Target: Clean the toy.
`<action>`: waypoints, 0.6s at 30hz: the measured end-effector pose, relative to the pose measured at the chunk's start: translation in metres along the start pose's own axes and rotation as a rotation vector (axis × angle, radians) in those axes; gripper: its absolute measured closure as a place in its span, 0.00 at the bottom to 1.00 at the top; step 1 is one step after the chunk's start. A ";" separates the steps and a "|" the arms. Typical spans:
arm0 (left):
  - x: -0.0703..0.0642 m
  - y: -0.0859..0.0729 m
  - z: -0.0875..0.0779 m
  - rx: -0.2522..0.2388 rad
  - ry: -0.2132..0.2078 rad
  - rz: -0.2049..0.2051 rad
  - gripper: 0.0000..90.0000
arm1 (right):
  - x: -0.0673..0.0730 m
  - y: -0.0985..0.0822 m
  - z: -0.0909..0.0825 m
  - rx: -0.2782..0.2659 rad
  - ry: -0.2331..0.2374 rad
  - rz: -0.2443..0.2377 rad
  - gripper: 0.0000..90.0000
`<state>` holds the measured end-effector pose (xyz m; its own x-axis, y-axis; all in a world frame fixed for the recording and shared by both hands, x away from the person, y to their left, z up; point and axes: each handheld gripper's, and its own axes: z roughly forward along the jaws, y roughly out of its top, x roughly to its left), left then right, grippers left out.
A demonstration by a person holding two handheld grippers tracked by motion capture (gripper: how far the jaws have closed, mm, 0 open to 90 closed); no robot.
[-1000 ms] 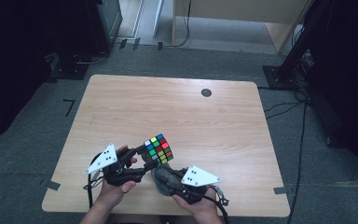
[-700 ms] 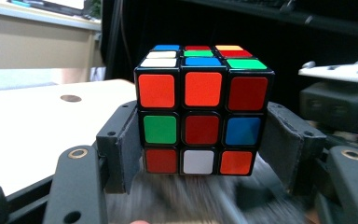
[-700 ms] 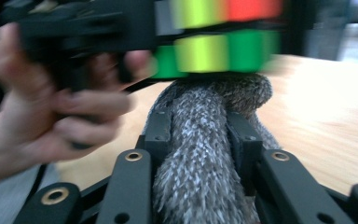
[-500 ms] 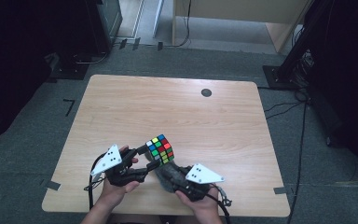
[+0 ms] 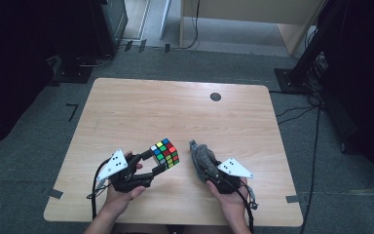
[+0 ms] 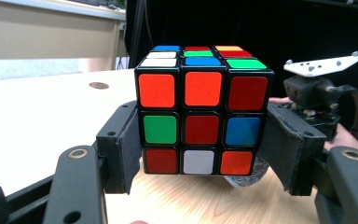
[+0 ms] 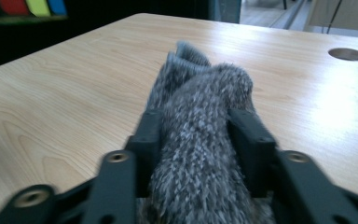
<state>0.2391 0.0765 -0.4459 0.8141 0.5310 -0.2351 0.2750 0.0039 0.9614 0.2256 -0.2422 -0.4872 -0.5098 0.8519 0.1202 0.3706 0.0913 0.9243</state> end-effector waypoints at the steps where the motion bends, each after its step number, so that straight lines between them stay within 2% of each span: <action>1: 0.001 0.000 0.000 0.004 0.006 -0.002 0.39 | 0.000 0.001 -0.001 -0.005 0.005 -0.001 0.57; 3: 0.001 0.000 0.001 0.012 0.026 -0.004 0.39 | 0.002 0.005 -0.003 -0.030 0.017 -0.007 0.48; 6: -0.001 0.000 0.003 0.050 0.091 0.020 0.39 | 0.008 0.013 -0.008 -0.056 0.014 -0.026 0.36; 8: -0.002 0.001 0.004 0.060 0.106 0.015 0.39 | 0.013 0.018 -0.011 -0.085 0.040 -0.015 0.31; 12: -0.007 0.003 0.007 0.059 0.108 -0.004 0.39 | 0.035 0.023 -0.011 -0.102 0.117 -0.088 0.23; 14: -0.010 0.004 0.008 0.055 0.096 -0.017 0.39 | 0.047 0.023 -0.008 -0.103 0.148 -0.122 0.20; 18: -0.019 0.004 0.013 0.057 0.073 -0.040 0.39 | 0.064 0.022 -0.004 -0.116 0.170 -0.156 0.18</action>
<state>0.2316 0.0560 -0.4395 0.7632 0.5916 -0.2599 0.3366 -0.0206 0.9414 0.1981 -0.1877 -0.4581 -0.6808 0.7321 0.0232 0.1908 0.1467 0.9706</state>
